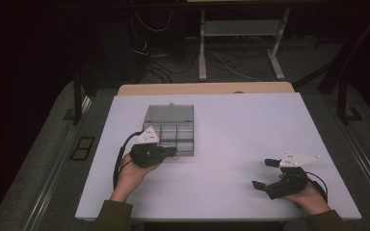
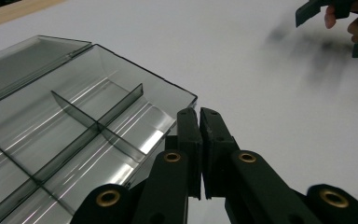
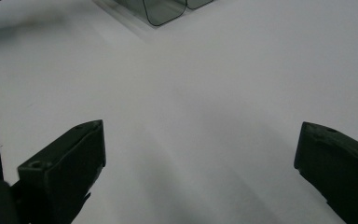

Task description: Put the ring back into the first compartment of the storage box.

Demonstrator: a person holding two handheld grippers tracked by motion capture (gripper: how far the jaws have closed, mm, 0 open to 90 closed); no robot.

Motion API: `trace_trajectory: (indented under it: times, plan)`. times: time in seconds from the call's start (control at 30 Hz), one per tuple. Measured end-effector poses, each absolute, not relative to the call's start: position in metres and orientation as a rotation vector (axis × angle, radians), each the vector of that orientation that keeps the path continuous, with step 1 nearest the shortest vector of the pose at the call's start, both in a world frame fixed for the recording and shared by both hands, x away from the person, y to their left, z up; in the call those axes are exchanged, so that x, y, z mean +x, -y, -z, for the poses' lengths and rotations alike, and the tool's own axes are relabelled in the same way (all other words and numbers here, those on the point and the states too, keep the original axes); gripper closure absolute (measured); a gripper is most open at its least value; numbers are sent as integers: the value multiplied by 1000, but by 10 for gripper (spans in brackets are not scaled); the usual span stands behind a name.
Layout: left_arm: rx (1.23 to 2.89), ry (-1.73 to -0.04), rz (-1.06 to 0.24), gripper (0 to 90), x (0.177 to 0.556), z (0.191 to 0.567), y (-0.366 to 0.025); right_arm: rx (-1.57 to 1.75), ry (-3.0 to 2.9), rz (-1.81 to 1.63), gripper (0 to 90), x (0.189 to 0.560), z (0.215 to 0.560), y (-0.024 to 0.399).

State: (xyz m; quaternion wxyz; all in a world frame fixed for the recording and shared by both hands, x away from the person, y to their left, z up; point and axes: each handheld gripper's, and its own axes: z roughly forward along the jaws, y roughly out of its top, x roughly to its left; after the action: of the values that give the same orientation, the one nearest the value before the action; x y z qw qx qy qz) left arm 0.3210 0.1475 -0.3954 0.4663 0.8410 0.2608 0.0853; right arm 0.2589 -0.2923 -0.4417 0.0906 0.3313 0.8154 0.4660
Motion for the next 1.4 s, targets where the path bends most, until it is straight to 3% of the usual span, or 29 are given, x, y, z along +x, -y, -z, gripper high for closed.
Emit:
trace_trajectory:
  times: [1.4]
  plan:
    - [1969,-789,-329,870,351,387,-180,994,-2417,-1392,17,259,442,293]
